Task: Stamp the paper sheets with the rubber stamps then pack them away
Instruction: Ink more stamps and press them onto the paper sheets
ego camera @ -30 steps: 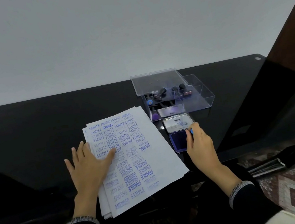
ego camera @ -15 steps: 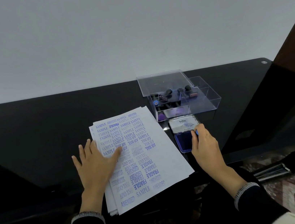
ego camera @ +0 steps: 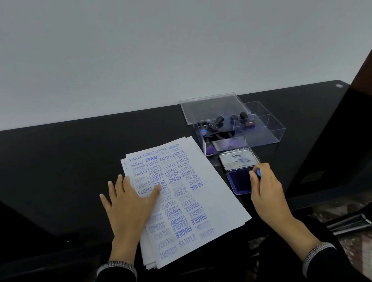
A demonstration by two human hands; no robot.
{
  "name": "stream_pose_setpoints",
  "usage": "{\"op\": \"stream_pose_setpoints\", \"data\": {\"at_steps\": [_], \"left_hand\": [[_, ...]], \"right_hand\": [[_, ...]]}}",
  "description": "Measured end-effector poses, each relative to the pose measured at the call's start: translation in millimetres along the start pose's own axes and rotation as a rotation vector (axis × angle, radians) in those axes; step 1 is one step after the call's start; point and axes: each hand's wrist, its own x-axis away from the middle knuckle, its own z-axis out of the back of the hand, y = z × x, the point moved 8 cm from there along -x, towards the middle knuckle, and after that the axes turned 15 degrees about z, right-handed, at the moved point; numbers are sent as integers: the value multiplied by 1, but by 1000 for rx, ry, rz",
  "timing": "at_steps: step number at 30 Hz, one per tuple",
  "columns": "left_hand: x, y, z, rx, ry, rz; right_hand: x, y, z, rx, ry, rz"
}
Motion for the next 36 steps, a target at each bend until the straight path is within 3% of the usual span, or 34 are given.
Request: {"op": "stream_pose_setpoints", "data": {"at_steps": [5, 9, 14, 21, 26, 36], "left_hand": [[-1, -1, 0, -4, 16, 1], [0, 0, 2, 9, 15, 6], [0, 1, 3, 11, 13, 9], [-1, 0, 2, 22, 9, 11], [-2, 0, 2, 26, 17, 7], [-2, 0, 1, 6, 18, 6]], "right_hand": [[-6, 1, -5, -56, -60, -39], [-17, -29, -18, -170, -25, 68], [-18, -57, -61, -332, -174, 55], [-12, -67, -66, -180, -138, 66], [-7, -68, -72, -54, -218, 88], [-11, -78, -73, 118, -220, 224]]}}
